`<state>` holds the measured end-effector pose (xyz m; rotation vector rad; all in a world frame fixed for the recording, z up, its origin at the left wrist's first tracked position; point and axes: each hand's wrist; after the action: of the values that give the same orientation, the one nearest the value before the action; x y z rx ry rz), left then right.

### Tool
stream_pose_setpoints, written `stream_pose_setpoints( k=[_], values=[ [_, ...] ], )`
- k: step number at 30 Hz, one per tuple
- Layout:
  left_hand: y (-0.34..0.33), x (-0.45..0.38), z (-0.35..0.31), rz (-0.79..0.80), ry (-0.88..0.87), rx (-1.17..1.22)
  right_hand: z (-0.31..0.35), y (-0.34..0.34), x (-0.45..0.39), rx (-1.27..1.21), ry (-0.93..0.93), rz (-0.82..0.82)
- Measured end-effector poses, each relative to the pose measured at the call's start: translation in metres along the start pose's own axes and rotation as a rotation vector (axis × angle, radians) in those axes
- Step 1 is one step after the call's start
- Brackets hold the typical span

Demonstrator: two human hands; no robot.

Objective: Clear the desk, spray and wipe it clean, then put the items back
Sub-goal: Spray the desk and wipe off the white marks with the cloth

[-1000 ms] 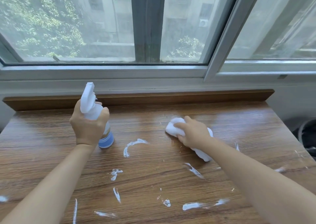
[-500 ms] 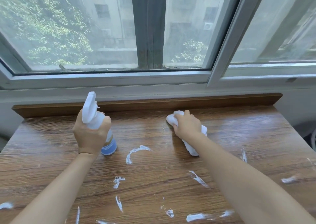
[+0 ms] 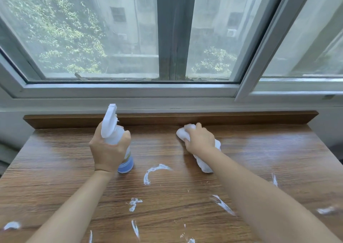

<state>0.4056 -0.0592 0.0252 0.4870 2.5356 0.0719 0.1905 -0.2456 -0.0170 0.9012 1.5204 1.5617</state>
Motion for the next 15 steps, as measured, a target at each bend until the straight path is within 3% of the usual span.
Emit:
stream_pose_setpoints(
  k=[3, 5, 12, 15],
  values=[
    [0.0, 0.0, 0.0, -0.008, -0.01, -0.002, -0.015, -0.002, 0.045, -0.058, 0.269, 0.038],
    [-0.001, 0.002, 0.0, 0.0, -0.017, 0.008, -0.034, -0.002, 0.063, -0.096, 0.327, 0.053],
    [0.001, 0.005, 0.0, -0.015, -0.019, 0.0, -0.019, -0.005, -0.011, -0.041, -0.05, -0.029],
    [0.003, 0.001, 0.002, -0.021, -0.016, -0.006, 0.001, -0.003, 0.001, 0.011, -0.011, -0.031]
  ],
)
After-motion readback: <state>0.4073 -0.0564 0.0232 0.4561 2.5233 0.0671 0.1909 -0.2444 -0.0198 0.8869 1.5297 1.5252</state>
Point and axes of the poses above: each hand's wrist, its own x-axis away from the middle knuckle, its own y-axis out of the back of the hand, z = x × y, and after that the axes turned 10 degrees about -z, right-handed
